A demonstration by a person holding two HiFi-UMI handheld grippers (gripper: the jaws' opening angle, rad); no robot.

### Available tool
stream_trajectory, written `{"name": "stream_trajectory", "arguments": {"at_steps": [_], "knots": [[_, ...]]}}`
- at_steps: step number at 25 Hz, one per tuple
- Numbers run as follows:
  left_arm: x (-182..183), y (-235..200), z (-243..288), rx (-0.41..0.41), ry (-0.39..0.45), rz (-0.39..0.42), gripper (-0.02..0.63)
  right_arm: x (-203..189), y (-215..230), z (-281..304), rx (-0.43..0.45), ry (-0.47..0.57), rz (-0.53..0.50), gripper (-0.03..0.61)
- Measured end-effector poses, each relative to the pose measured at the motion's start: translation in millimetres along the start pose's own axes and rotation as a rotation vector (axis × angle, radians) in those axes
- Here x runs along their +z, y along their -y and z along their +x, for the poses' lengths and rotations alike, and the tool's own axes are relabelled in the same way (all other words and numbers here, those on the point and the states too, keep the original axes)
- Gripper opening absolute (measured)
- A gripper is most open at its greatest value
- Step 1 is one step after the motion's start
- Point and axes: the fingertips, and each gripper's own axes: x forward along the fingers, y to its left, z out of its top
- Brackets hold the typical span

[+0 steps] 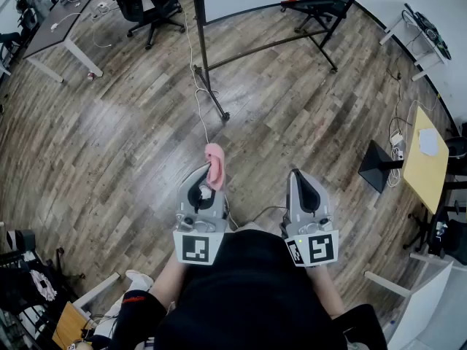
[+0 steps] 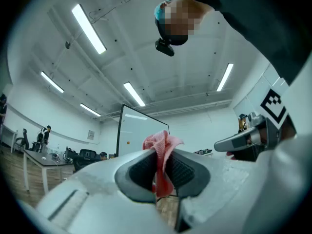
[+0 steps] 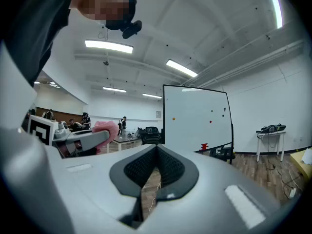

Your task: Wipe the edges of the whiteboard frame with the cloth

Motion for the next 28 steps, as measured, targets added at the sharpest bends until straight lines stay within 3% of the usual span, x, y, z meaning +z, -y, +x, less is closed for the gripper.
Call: {"name": "stream_trajectory", "arguments": {"at_steps": [4,8,17,28], "knots": [[6,15,-8,-0.010,0.003,0.033,0.046,7,-5,-11,0.015,0.025,-0.002,0.000],[7,4,-12,-0.008,0.004,0.069,0.046,13,-20,0,0.042,0.050,-0.019,0.000],[-5,-47,9,-0.025,-0.002,0.069,0.046,8,-41,53,0.033,0.037,-0.013,0.000],[-24,-125,41,-0.085,0.006,0.056,0.046,0,-64,124,-0.048,0.049,-0.003,0.002]]}}
